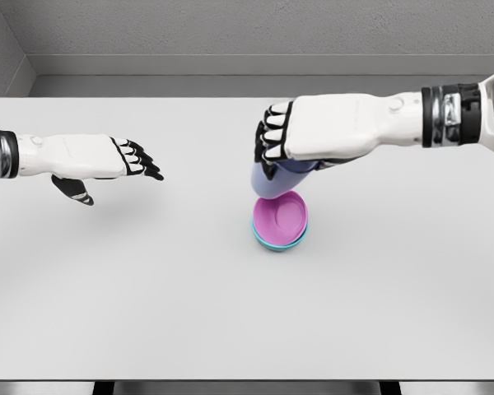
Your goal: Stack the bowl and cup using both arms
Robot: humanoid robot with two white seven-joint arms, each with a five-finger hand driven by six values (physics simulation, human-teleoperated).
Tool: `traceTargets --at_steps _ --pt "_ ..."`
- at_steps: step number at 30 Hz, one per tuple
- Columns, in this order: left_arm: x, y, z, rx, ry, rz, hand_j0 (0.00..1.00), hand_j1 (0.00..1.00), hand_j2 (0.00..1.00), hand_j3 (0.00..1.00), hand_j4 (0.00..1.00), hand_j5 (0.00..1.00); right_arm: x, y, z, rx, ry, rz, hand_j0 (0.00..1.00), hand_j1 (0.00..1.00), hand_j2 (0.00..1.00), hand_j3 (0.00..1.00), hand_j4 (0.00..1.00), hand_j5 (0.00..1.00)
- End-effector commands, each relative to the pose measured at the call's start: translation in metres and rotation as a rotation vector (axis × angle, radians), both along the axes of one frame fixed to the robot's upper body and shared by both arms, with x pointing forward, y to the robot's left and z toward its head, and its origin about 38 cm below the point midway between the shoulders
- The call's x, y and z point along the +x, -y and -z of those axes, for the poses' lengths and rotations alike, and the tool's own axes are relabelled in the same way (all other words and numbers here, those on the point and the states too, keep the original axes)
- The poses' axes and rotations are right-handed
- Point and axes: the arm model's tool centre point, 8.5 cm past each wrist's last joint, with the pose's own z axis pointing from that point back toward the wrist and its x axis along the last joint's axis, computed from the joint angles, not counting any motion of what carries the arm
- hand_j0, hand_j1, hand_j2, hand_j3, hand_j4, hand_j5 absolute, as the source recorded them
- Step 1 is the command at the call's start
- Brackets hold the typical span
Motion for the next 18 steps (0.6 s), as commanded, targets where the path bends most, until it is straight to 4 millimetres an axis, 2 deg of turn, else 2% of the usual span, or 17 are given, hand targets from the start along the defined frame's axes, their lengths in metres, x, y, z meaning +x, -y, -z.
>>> traceTargets --at_steps 1,9,11,18 --pt "0.0 0.0 0.0 -0.005 -0.003 -0.002 1.0 1.0 1.0 1.0 1.0 1.0 -0.002 -0.002 0.0 0.003 -0.005 -0.008 0.45 0.45 0.45 0.45 0.45 0.45" --pt "0.0 0.002 0.001 -0.007 -0.004 0.002 1.0 1.0 1.0 1.0 1.0 1.0 -0.004 -0.006 0.014 -0.022 -0.036 -0.021 0.45 0.45 0.45 0.45 0.45 0.45" --pt "0.0 0.002 0.001 -0.006 -0.004 0.002 1.0 1.0 1.0 1.0 1.0 1.0 -0.007 -0.009 0.027 -0.046 -0.067 -0.033 0.45 0.45 0.45 0.45 0.45 0.45" --pt "0.0 0.003 0.002 -0.004 -0.004 0.003 1.0 1.0 1.0 1.0 1.0 1.0 -0.004 -0.004 0.039 -0.052 -0.097 -0.012 0.45 0.45 0.45 0.45 0.45 0.45"
